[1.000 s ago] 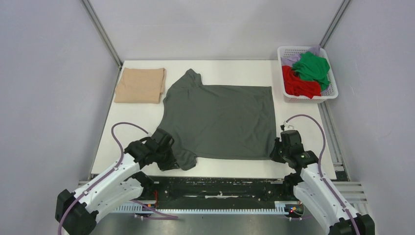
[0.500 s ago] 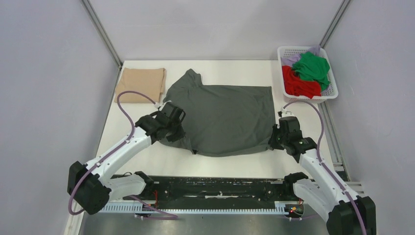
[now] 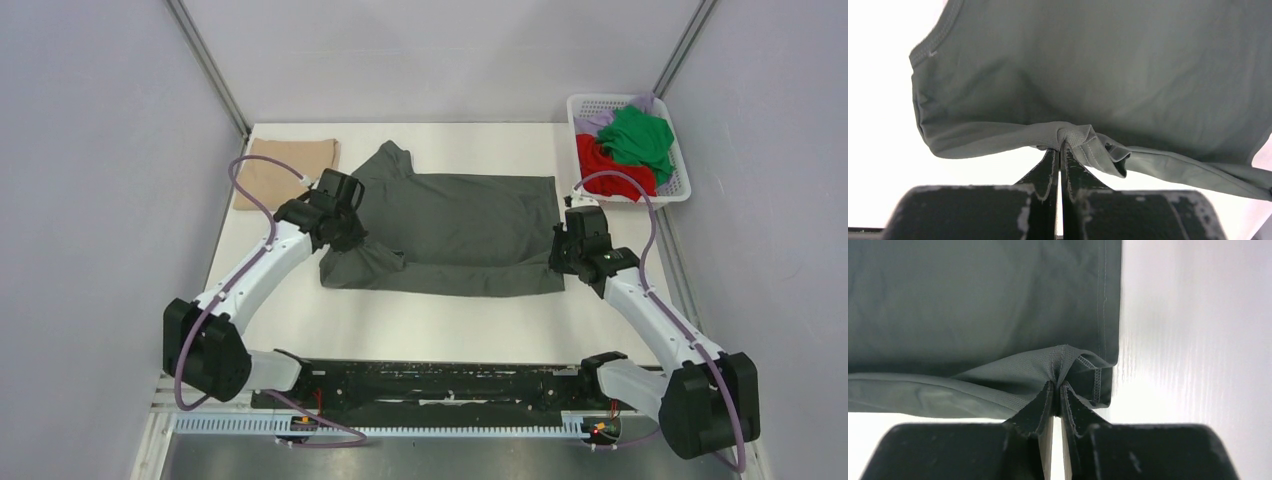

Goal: Fold and stack the t-shirts
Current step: Fold the flattened tshirt in 1/3 of the way

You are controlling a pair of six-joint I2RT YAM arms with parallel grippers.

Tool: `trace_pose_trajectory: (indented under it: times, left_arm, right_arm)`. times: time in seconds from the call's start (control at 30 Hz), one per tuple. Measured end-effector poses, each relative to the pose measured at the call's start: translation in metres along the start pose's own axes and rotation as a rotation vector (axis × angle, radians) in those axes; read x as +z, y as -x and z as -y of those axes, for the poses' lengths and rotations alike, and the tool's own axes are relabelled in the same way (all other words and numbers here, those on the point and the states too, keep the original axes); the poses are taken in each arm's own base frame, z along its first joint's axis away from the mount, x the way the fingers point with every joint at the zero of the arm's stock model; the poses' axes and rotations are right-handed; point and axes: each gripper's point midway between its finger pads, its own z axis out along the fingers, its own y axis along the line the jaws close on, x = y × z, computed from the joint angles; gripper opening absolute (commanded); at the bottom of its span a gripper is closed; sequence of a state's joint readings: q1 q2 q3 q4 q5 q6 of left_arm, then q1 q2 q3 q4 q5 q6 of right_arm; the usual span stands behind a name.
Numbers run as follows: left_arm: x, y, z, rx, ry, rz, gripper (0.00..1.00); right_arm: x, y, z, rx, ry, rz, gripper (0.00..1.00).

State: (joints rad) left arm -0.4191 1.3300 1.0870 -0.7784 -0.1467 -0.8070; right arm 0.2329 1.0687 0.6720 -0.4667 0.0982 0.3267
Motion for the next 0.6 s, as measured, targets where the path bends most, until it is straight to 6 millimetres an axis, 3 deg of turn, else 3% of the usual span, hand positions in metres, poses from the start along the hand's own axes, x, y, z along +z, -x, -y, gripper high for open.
trace_pose_trajectory:
  times: [0.27,0.47,0.53,0.6]
  left_arm:
    - [0.025,0.027,-0.004,-0.031,0.010,0.013,0.02]
    - [0.042,0.044,0.007,-0.028,-0.003,0.018,0.03]
    - [0.047,0.053,0.012,-0.028,-0.008,0.026,0.11]
    - [0.053,0.061,0.015,-0.029,-0.006,0.028,0.26]
  right_arm:
    - [0.017,0.018,0.002,-0.006,-0.034,0.006,0.11]
    - [0.032,0.031,0.001,-0.012,-0.049,0.013,0.17]
    - [0.036,0.036,0.001,-0.014,-0.055,0.017,0.17]
    - [0.040,0.042,0.003,-0.016,-0.067,0.020,0.19]
